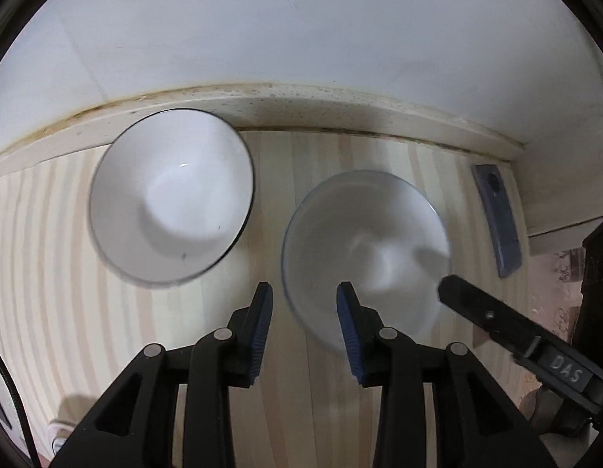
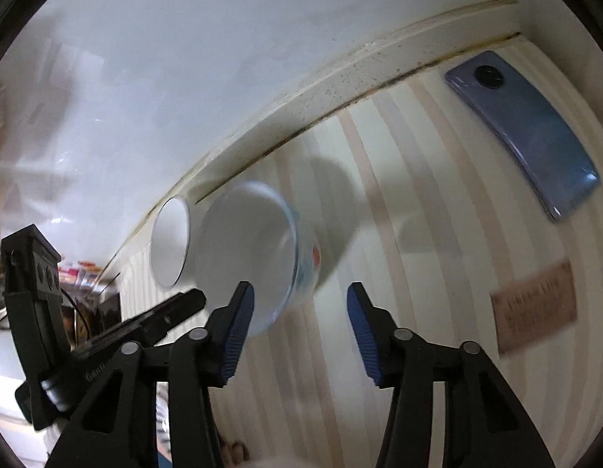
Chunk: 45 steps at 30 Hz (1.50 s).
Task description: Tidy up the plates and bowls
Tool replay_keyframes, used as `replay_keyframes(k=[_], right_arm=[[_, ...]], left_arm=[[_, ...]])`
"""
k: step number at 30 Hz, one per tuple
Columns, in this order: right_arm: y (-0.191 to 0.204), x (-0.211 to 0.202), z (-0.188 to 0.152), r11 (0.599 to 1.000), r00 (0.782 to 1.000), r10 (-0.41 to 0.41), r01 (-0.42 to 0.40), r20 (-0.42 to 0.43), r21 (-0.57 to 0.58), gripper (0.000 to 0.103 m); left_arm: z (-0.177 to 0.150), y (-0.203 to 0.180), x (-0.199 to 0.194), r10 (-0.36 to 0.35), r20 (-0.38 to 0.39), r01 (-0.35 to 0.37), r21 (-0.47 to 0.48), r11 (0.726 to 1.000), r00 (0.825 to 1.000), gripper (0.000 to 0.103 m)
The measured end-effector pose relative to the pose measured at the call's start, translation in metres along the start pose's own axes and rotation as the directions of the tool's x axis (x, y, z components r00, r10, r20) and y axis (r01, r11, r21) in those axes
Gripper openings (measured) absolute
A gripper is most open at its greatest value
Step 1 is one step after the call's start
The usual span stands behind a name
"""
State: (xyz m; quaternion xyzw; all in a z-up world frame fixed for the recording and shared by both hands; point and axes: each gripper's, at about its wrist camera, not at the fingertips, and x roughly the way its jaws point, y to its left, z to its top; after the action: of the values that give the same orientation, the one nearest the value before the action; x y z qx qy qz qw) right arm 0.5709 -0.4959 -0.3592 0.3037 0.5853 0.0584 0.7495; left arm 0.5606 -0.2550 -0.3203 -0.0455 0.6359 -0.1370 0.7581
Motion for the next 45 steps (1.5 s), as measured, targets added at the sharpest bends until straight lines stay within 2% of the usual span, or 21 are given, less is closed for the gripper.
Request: replay_keyframes(k=[3,4,5,8,14,23,27,34,40,45], right_arm=[[-0.002,0.02,0.009,1.0,1.0,-0.008,0.008,-0.03,0.004,0.03],[-0.003,0.023,0.006,1.0,1.0,-0.007,0.007,-0.029,0.004,0.02],[-0.002,0.026,0.008,1.0,1.0,-0.004,0.004,-0.026,0.002,0.017],[0.004,0.029,0.011,0.998,0.999,-0.05,0.049,-0.006,-0.045,0.017],[0.013,0.029,0.006,0.996,0.998,-0.059,0.059,0.003,-0.064,0.017],[0.028,-0.011,-0.019,0.993,0.998,-0.049,0.054,0.042,-0.105,0.017],[0.033,-0.042,-0.043,0.991,0.997,-0.035,0.044,0.066,-0.127,0.017],[0.036,-0.091,-0.111,0.987,0.998,-0.019,0.029,0.061,-0.158,0.017],[0.032,-0.108,-0.164,0.99,1.0,-0.001,0.004,0.019,-0.143,0.017],[0.023,-0.103,-0.2,0.993,1.0,0.004,-0.006,-0.017,-0.122,0.017]], left_arm=[[0.005,-0.006,0.008,0.007,0.003,-0.007,0.013,1.0,1.0,0.029],[0.007,-0.008,0.008,0.005,0.018,-0.006,0.014,1.0,1.0,0.028],[0.009,-0.007,0.008,0.009,0.024,-0.009,0.017,1.0,1.0,0.026],[0.011,-0.004,0.007,0.001,0.018,-0.001,0.01,1.0,1.0,0.024],[0.006,-0.008,-0.002,0.007,0.04,-0.008,0.02,1.0,0.999,0.024],[-0.023,-0.015,-0.047,-0.031,0.085,0.027,0.05,0.998,0.996,0.024],[-0.051,-0.018,-0.073,-0.059,0.101,0.052,0.066,0.996,0.993,0.024],[-0.109,-0.01,-0.115,-0.087,0.098,0.078,0.095,0.992,0.991,0.024],[-0.144,-0.008,-0.128,-0.088,0.109,0.074,0.126,0.989,0.99,0.024],[-0.169,-0.007,-0.122,-0.071,0.077,0.06,0.141,0.988,0.994,0.024]])
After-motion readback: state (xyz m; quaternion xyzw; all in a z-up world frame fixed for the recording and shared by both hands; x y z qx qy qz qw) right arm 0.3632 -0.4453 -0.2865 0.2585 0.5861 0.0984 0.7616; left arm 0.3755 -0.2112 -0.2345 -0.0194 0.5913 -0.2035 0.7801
